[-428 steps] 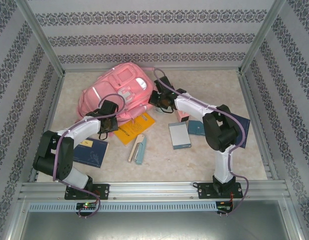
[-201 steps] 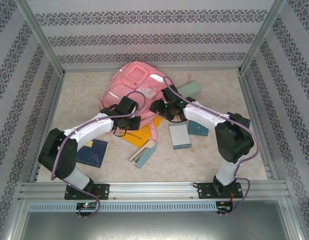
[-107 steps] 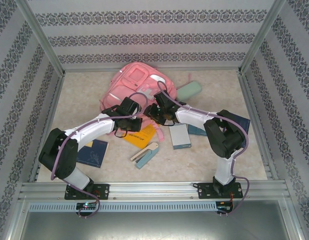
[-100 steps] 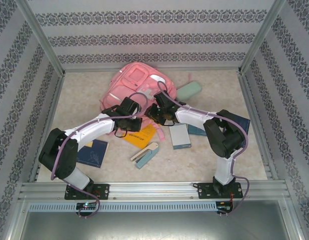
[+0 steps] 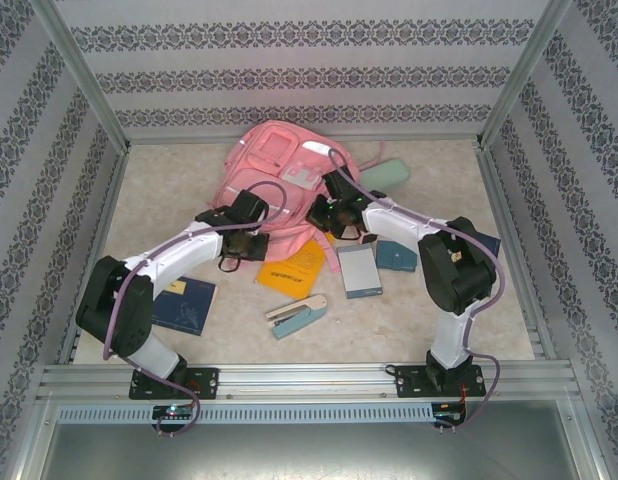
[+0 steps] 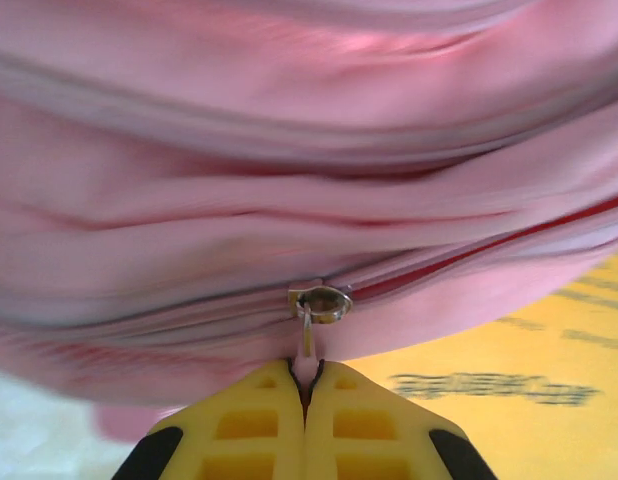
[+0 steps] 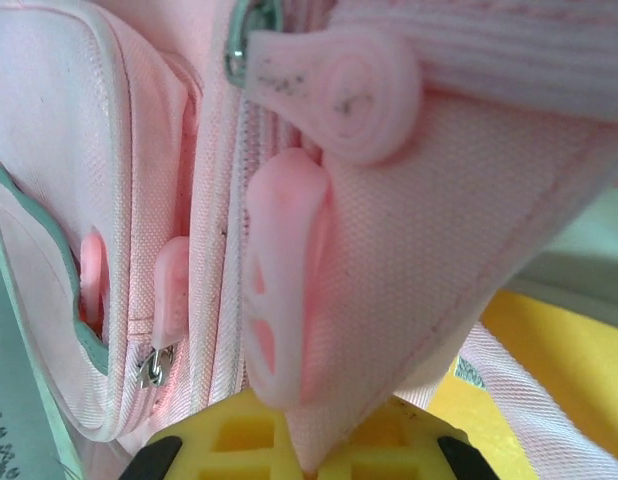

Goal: Pack the student bag
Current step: Unzip the student bag at the top-center of the table.

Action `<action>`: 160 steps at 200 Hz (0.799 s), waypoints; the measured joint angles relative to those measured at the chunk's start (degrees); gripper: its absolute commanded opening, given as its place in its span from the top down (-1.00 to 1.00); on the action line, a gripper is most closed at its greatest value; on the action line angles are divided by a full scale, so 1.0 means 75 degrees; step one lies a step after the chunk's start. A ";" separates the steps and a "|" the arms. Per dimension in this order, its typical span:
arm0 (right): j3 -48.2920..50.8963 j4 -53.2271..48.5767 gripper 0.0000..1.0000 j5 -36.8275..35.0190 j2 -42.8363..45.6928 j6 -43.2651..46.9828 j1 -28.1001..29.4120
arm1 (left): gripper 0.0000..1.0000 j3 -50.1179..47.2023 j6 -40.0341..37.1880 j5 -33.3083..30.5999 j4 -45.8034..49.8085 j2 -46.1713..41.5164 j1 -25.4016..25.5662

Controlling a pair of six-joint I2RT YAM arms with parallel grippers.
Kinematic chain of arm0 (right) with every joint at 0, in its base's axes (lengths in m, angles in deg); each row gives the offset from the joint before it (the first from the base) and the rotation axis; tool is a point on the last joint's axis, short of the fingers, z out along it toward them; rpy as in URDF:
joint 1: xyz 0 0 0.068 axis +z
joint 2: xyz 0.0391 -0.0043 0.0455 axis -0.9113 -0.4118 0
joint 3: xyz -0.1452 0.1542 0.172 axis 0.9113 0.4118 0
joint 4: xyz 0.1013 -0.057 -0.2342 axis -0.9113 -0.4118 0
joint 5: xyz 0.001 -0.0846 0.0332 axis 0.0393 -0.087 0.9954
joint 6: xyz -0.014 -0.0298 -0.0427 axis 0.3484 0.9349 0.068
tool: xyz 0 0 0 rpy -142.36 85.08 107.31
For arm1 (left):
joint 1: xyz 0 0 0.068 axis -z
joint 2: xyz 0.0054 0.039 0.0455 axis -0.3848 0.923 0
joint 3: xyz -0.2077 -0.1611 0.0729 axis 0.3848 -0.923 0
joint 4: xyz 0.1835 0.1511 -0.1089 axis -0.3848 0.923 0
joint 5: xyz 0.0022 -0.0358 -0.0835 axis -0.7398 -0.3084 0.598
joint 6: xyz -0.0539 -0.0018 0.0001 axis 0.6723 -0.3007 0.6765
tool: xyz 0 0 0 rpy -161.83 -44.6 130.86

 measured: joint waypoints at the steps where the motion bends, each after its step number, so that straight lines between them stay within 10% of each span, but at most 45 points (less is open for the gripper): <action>1: 0.0000 -0.0017 1.00 0.0000 0.0012 0.0026 -0.0023 | 1.00 0.0012 0.0000 -0.0017 0.0029 0.0003 -0.0029; 105: -0.1818 -0.1425 1.00 0.0606 -0.0306 0.1405 -0.1405 | 1.00 0.0982 -0.0527 0.0536 0.0481 0.0402 -0.1326; 138: -0.2486 -0.1807 0.16 0.0224 -0.0752 0.1766 -0.1737 | 1.00 0.0985 -0.0522 0.0930 0.0396 0.0286 -0.0705; 160: -0.2480 -0.1789 0.00 -0.0251 -0.0723 0.1929 -0.1906 | 1.00 0.0979 -0.0312 0.1119 0.0323 0.0268 -0.0105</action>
